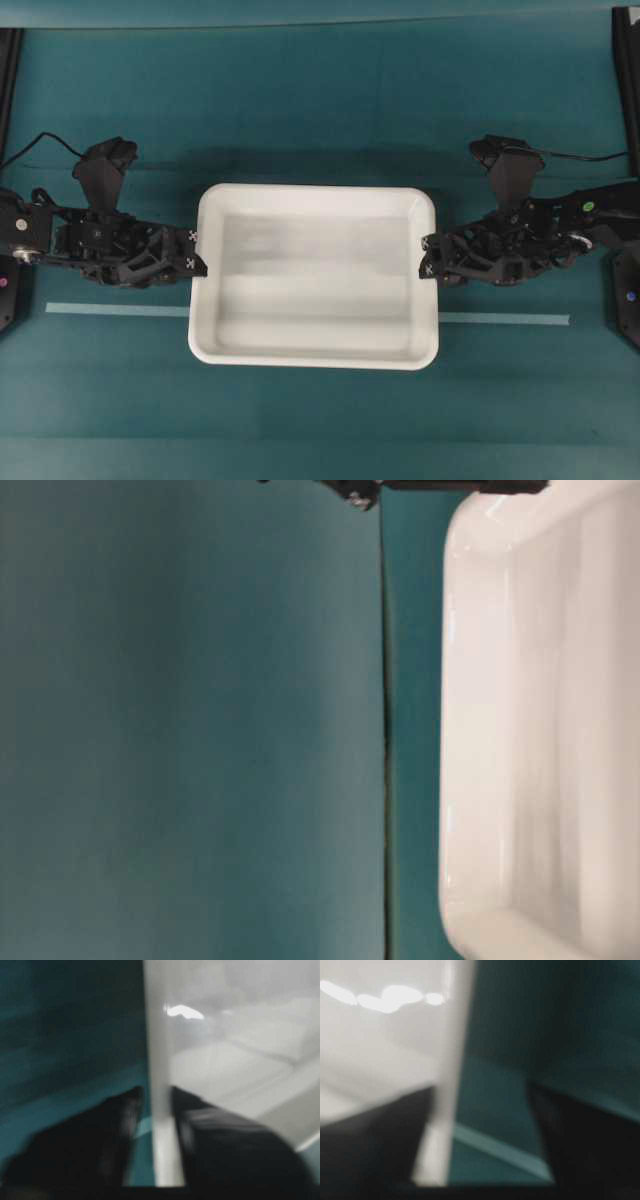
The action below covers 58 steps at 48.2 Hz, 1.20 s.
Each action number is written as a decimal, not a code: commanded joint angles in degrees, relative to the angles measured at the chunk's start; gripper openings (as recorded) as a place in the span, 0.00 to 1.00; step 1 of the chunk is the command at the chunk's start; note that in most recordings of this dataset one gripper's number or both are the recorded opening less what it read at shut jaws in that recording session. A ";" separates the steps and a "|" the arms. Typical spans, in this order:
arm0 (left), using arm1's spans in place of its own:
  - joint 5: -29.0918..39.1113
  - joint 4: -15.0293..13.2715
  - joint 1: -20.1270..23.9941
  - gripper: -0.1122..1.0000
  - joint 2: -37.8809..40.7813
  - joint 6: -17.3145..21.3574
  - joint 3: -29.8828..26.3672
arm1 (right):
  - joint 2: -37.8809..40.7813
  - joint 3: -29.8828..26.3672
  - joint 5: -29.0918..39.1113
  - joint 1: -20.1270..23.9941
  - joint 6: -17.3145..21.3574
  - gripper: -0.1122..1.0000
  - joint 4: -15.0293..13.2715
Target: Lift the white case with both hands.
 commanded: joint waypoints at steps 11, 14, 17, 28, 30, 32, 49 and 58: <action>0.09 0.26 0.00 0.97 0.18 0.44 0.35 | -1.49 0.44 0.26 0.18 -0.35 0.91 -0.18; -0.35 0.26 0.00 0.96 -0.79 0.62 0.44 | -2.99 0.44 0.97 0.26 -0.35 0.91 -0.26; -0.53 0.18 0.09 0.95 -2.55 0.97 0.62 | -4.75 0.44 2.02 0.09 -0.35 0.91 -0.26; 0.09 0.18 0.18 0.95 -12.13 4.66 0.62 | -13.54 -0.35 6.24 -0.97 -0.53 0.91 -1.76; 0.35 0.26 0.26 0.95 -13.89 5.45 0.44 | -15.03 -0.62 6.86 -1.05 -0.70 0.91 -2.37; 0.44 0.26 0.44 0.95 -15.64 6.50 0.35 | -16.44 -0.88 7.56 -1.14 -1.14 0.91 -2.99; 2.46 0.26 0.62 0.95 -29.71 20.65 -0.26 | -26.63 -4.22 9.14 -1.41 -9.14 0.91 -15.03; 8.26 0.26 0.62 0.95 -36.56 28.13 -1.85 | -31.38 -4.22 7.21 -1.05 -15.47 0.91 -19.51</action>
